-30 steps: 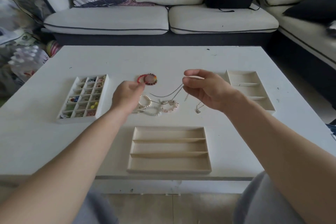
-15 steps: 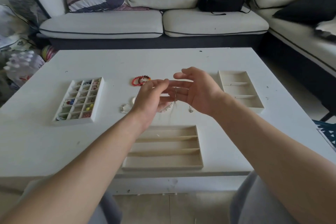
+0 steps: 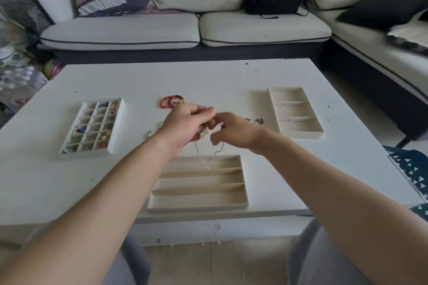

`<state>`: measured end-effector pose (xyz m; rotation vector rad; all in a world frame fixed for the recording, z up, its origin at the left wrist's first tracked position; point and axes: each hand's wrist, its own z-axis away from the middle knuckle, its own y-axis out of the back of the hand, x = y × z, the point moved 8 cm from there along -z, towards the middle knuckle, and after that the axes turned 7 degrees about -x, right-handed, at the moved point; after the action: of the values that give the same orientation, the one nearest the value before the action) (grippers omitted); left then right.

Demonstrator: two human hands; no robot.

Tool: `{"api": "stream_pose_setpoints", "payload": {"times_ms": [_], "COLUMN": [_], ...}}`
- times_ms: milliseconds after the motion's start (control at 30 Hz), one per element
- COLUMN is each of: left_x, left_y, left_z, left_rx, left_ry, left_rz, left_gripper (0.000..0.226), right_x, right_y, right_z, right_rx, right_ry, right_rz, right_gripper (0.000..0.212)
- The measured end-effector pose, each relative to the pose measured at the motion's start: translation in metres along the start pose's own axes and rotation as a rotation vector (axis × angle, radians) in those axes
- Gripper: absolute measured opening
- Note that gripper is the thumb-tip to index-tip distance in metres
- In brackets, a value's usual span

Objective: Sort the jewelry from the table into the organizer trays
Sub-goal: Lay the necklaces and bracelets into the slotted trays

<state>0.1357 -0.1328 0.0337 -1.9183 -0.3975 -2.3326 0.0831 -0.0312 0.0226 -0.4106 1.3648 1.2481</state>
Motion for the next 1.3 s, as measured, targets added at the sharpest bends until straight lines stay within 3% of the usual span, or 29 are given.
{"api": "stream_pose_setpoints", "payload": {"times_ms": [133,233,333,500,767,967,1133,1300], "left_x": [-0.007,-0.02,-0.036,-0.077,-0.102,-0.101,-0.102,-0.091], "left_y": [0.003,0.02,0.047,0.088,0.091,0.102,0.106,0.1], "left_z": [0.002,0.004,0.003,0.01,0.023,0.023,0.022,0.027], "left_rx": [-0.061,-0.005,0.087,0.3,0.306,0.279,0.274,0.272], "left_ry": [0.058,0.126,0.15,0.229,0.248,0.243,0.23,0.201], "left_rz": [0.414,0.643,0.761,0.736,0.145,-0.136,-0.544,-0.858], "left_gripper": [0.024,0.025,0.028,0.024,0.007,0.005,0.014,0.01], "right_x": [0.014,0.027,0.042,0.069,0.096,0.102,0.093,0.085], "right_y": [-0.023,-0.031,-0.03,-0.015,-0.004,0.006,0.01,0.01], "right_z": [0.001,-0.002,-0.006,-0.005,-0.005,-0.006,-0.005,-0.004], "right_rx": [-0.174,-0.231,-0.183,-0.011,0.116,0.112,0.107,0.154], "right_ry": [-0.038,-0.086,-0.12,-0.22,-0.309,-0.344,-0.357,-0.378], "right_rz": [-0.215,-0.322,-0.479,-0.517,-0.316,0.014,0.378,0.593], "right_gripper": [0.011,0.027,0.033,0.023,0.006,0.006,0.009,0.007]}}
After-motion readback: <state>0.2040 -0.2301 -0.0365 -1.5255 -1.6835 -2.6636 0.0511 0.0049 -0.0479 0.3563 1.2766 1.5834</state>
